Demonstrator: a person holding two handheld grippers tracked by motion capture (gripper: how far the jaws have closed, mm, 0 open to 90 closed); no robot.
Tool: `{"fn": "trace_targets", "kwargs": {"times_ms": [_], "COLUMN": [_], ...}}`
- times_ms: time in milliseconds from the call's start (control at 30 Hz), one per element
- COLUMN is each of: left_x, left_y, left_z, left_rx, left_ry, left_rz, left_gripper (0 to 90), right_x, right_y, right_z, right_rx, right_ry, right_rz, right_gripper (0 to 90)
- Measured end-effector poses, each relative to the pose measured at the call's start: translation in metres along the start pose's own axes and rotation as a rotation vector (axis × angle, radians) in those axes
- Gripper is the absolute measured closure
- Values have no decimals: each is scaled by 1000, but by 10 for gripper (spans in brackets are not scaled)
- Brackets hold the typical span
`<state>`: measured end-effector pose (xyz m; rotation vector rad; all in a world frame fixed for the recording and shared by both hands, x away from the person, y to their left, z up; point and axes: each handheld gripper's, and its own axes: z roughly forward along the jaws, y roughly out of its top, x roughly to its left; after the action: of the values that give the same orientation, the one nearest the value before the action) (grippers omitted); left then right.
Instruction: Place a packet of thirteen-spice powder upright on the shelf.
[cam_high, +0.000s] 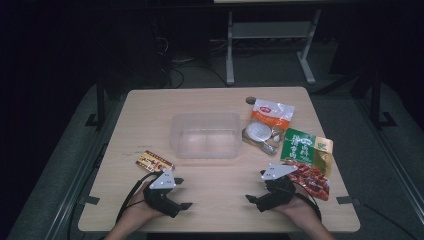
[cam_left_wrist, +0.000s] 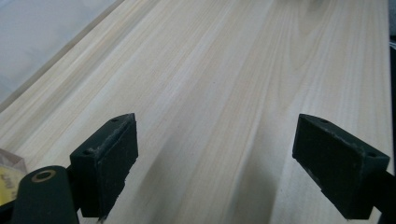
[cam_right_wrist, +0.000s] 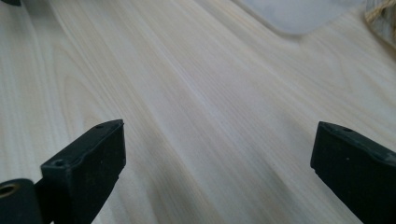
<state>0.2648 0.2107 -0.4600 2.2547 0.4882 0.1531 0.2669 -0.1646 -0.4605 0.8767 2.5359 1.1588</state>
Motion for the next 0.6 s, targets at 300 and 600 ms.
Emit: {"fn": "trace_targets", "kwargs": {"times_ms": [300,600], "left_x": [-3,14], "left_y": [2,7], "left_z": [-8,-35], "left_rx": [-3,-26], "left_ry": [-5,36], "left_rz": [-10,-64], "left_gripper": [166,398], "right_x": [-5,-1], "right_y": [-3,0], "right_z": [-6,-4], "right_rx": [-15,-3], "right_ry": [3,8], "right_rz": [31,15], "right_gripper": [46,56]}}
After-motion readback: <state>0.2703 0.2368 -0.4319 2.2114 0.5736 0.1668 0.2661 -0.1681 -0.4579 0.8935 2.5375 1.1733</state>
